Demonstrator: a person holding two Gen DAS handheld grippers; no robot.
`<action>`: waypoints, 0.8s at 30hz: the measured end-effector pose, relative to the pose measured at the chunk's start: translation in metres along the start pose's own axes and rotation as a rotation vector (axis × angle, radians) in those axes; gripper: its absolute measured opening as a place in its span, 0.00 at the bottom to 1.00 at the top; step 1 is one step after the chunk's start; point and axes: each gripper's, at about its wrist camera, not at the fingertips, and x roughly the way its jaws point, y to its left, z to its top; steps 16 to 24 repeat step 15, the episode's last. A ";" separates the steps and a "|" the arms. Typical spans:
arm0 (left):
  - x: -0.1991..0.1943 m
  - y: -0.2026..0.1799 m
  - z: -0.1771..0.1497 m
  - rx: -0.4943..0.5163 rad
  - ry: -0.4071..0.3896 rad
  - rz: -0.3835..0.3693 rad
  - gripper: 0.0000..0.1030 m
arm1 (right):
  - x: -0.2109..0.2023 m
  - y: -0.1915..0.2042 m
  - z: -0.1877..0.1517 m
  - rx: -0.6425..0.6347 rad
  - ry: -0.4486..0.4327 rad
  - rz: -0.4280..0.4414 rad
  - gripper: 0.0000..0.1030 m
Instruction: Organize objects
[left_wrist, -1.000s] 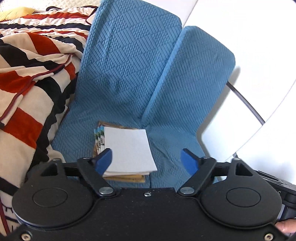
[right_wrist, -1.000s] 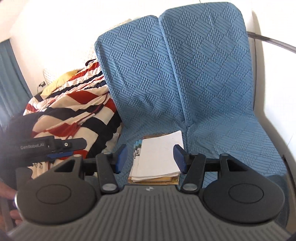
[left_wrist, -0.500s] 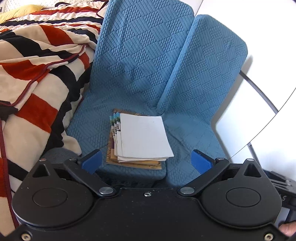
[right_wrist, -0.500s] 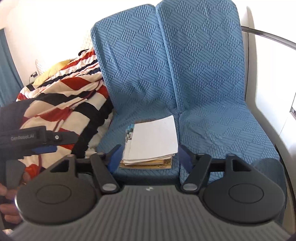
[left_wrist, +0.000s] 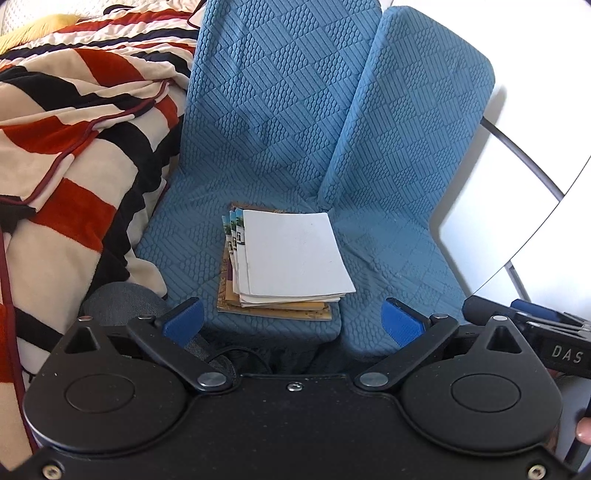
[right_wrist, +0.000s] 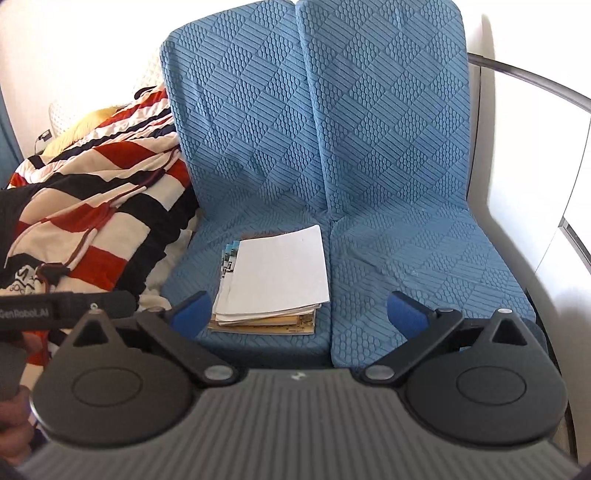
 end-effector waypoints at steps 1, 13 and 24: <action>0.000 0.000 0.000 0.001 0.003 0.002 0.99 | 0.000 0.000 0.000 0.000 -0.001 -0.001 1.00; 0.001 0.003 0.000 0.005 0.012 -0.006 0.99 | 0.000 0.002 -0.002 -0.003 0.002 0.002 1.00; 0.001 0.003 -0.001 0.006 0.011 -0.005 0.99 | 0.000 0.002 -0.002 -0.004 0.001 0.002 1.00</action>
